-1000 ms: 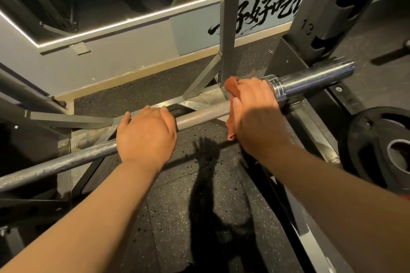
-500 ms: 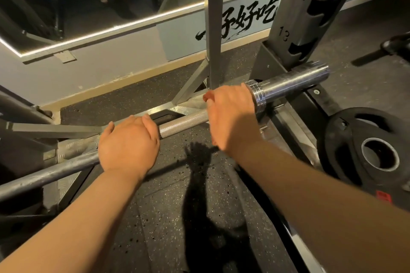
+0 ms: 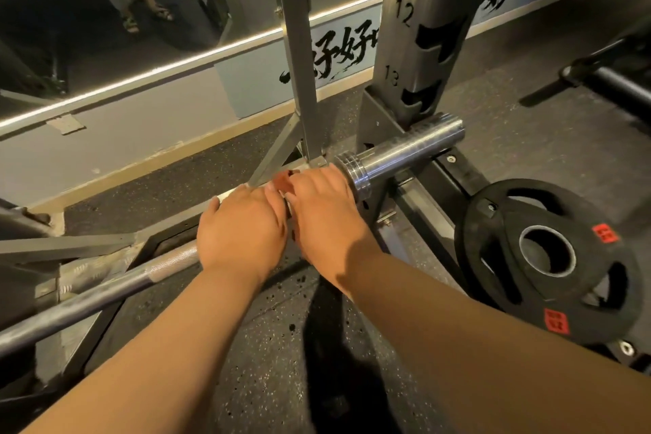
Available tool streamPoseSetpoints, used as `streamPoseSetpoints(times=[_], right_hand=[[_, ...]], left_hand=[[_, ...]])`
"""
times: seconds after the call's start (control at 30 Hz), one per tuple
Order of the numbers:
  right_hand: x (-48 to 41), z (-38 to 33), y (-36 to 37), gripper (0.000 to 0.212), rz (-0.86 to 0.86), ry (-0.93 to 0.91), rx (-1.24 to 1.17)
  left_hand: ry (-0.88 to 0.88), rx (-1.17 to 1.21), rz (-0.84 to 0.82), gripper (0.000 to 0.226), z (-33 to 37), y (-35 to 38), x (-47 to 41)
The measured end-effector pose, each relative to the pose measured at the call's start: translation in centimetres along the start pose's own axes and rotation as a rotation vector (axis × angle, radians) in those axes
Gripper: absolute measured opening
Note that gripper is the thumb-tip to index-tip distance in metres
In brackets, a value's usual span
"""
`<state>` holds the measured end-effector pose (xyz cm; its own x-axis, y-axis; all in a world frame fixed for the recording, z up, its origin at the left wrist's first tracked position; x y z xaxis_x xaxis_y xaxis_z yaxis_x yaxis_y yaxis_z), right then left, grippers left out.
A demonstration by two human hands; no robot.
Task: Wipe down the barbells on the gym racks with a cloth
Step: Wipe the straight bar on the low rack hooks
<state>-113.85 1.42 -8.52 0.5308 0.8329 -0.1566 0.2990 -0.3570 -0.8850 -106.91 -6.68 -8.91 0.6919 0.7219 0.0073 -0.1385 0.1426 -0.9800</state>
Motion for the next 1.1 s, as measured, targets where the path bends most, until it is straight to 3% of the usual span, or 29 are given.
streamPoseSetpoints(times=[0.1, 0.17, 0.23, 0.27, 0.33, 0.4, 0.5, 0.57, 0.63, 0.7, 0.73, 0.83, 0.93, 0.97, 1.1], right_hand=[[1.3, -0.1, -2.7, 0.050, 0.082, -0.014, -0.248], [1.7, 1.0, -6.1, 0.045, 0.308, -0.047, -0.205], [0.4, 4.3, -8.3, 0.036, 0.447, 0.079, -0.110], [-1.5, 6.1, -8.1, 0.035, 0.378, 0.175, -0.062], [-4.5, 8.3, -4.8, 0.034, 0.016, 0.253, 0.121], [-4.4, 8.8, -3.2, 0.031, -0.144, 0.083, 0.187], [-2.1, 10.2, -6.4, 0.029, 0.071, -0.160, 0.277], [-1.5, 12.5, -8.1, 0.025, 0.221, -0.071, 0.361], [-2.1, 13.8, -8.4, 0.018, 0.291, 0.148, 0.278], [-3.0, 13.6, -6.9, 0.018, 0.210, 0.260, 0.226], [-3.2, 12.8, -6.3, 0.019, 0.172, 0.230, 0.249], [-2.1, 9.6, -6.2, 0.023, 0.133, -0.066, 0.202], [-2.2, 10.3, -6.5, 0.028, -0.025, -0.268, 0.399], [-2.8, 12.1, -6.8, 0.029, -0.045, -0.205, 0.417], [-2.6, 17.5, -9.9, 0.036, 0.182, 0.233, 0.242]], left_hand=[[-0.006, -0.006, -0.012, 0.047, -0.3, 0.6, -0.2], [-0.019, -0.008, 0.002, 0.049, -0.3, 0.6, -0.6], [-0.006, -0.010, 0.041, 0.052, -0.1, 0.5, -0.6], [-0.004, -0.018, 0.055, 0.052, -0.1, 0.4, -0.7], [-0.020, -0.023, 0.042, 0.050, -0.4, 0.4, -0.6], [-0.027, -0.014, 0.019, 0.045, -0.2, 0.3, -0.3], [-0.037, -0.003, -0.007, 0.045, 0.1, 0.3, -0.2], [-0.074, 0.034, 0.015, 0.047, -0.1, 0.2, -0.4], [-0.105, 0.089, 0.049, 0.044, 0.1, -0.1, -0.3], [-0.099, 0.144, 0.049, 0.037, 1.9, -0.3, -0.4], [-0.079, 0.165, 0.048, 0.034, 3.2, -0.3, -0.6], [-0.043, 0.167, 0.035, 0.036, 6.2, 0.2, -2.1], [-0.035, 0.095, 0.011, 0.043, 6.8, 1.0, -2.9], [-0.016, 0.073, 0.021, 0.043, 6.7, 1.1, -2.8], [0.004, 0.050, 0.044, 0.035, 7.0, 0.7, -2.7]])
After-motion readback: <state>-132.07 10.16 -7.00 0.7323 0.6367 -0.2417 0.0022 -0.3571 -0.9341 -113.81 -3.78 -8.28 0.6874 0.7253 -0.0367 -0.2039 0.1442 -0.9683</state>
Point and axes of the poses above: each hand's wrist, its own x-axis away from the middle knuckle, its own y-axis out of the palm, z = x × y, the point moved 10 cm from there along -x, towards the middle knuckle, and after that the axes turned 5 degrees about x, right-handed, at the moved point
